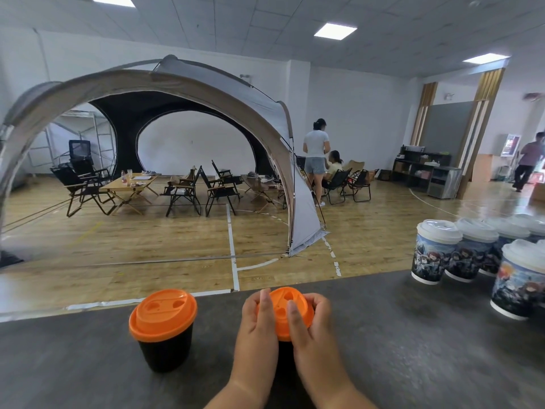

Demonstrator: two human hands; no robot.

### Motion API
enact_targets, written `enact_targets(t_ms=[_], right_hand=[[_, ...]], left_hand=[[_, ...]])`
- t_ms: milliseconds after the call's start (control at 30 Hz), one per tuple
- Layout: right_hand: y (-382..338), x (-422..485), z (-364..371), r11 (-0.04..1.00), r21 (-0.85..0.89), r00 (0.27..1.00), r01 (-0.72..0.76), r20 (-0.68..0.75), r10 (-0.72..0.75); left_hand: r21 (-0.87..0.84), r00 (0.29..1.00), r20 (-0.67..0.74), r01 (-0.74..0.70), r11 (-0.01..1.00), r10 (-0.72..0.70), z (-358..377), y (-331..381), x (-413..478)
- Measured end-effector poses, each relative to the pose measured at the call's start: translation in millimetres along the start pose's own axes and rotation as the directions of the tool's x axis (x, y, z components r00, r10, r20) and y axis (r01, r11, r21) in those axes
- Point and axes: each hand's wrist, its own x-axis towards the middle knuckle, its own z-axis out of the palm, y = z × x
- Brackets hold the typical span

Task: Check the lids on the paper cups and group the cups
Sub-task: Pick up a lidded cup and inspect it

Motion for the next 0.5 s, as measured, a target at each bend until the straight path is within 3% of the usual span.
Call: enact_targets(t_ms=[167,267,500], right_hand=[[-7.7,-1.7,-5.4,1.0,0.013,0.998,0.001,0.058,-0.002],[-10.4,0.1,-8.4,0.999,0.044,0.997,-0.013,0.077,0.01],[-9.4,10.7,-16.7,0.99,0.136,0.988,-0.024,0.155,0.003]], left_hand=[[-0.213,0.982,0.043,0.188,0.959,-0.183,-6.0,-2.4,3.9],[-0.137,0.986,0.02,0.167,0.976,-0.166,-7.7,-1.1,8.5],[-0.198,0.966,0.103,0.254,0.947,-0.237,-14.0,13.6,3.6]])
